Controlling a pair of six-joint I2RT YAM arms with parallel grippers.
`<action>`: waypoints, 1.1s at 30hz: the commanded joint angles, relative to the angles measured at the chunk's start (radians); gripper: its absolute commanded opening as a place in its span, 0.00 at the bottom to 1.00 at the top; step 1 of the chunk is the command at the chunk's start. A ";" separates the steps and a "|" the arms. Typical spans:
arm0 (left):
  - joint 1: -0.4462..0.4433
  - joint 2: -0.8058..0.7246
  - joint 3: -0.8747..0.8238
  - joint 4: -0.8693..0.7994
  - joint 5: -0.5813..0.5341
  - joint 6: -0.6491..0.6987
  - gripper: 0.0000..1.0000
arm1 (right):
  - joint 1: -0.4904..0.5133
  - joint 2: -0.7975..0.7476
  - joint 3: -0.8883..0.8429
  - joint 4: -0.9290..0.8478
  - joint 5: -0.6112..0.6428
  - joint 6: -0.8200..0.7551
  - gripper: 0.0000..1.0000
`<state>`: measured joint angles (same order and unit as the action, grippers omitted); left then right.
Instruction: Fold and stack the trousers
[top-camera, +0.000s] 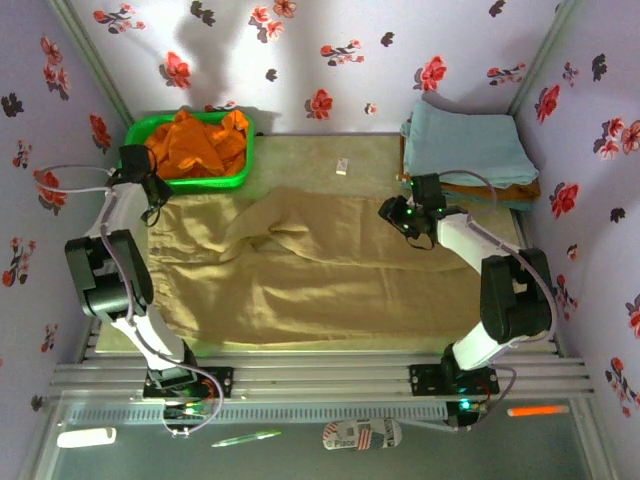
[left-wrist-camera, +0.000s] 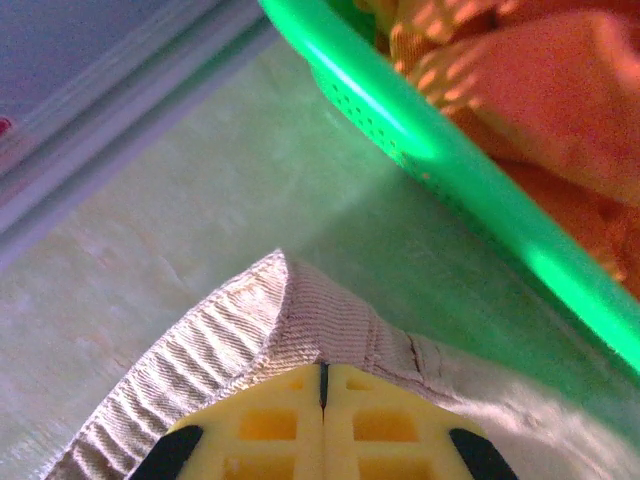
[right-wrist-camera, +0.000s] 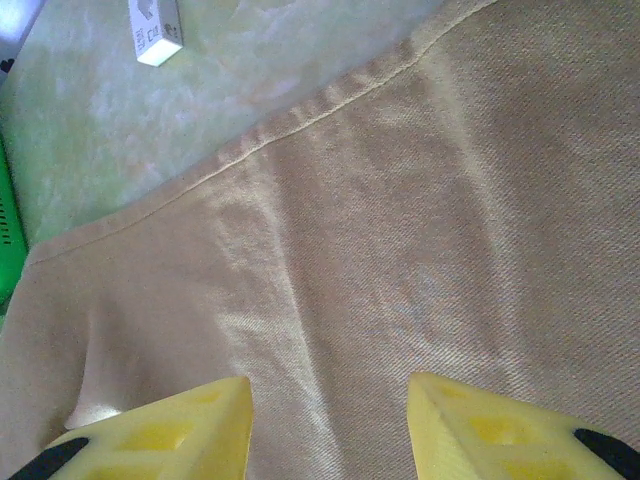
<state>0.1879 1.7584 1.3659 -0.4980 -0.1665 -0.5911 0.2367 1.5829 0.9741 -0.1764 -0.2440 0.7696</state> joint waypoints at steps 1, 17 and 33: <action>0.021 -0.042 0.044 -0.056 -0.057 -0.001 0.00 | -0.013 -0.016 -0.017 0.001 -0.004 -0.004 0.45; 0.117 -0.071 0.119 -0.154 0.169 -0.042 0.92 | -0.051 0.017 0.024 -0.080 0.014 -0.053 0.54; -0.364 -0.804 -0.903 0.102 0.202 -0.466 0.96 | -0.134 0.388 0.278 -0.292 0.166 -0.117 0.00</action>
<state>-0.1688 1.0019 0.5381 -0.4377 0.0601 -0.9260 0.1226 1.9339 1.2232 -0.3813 -0.1455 0.6792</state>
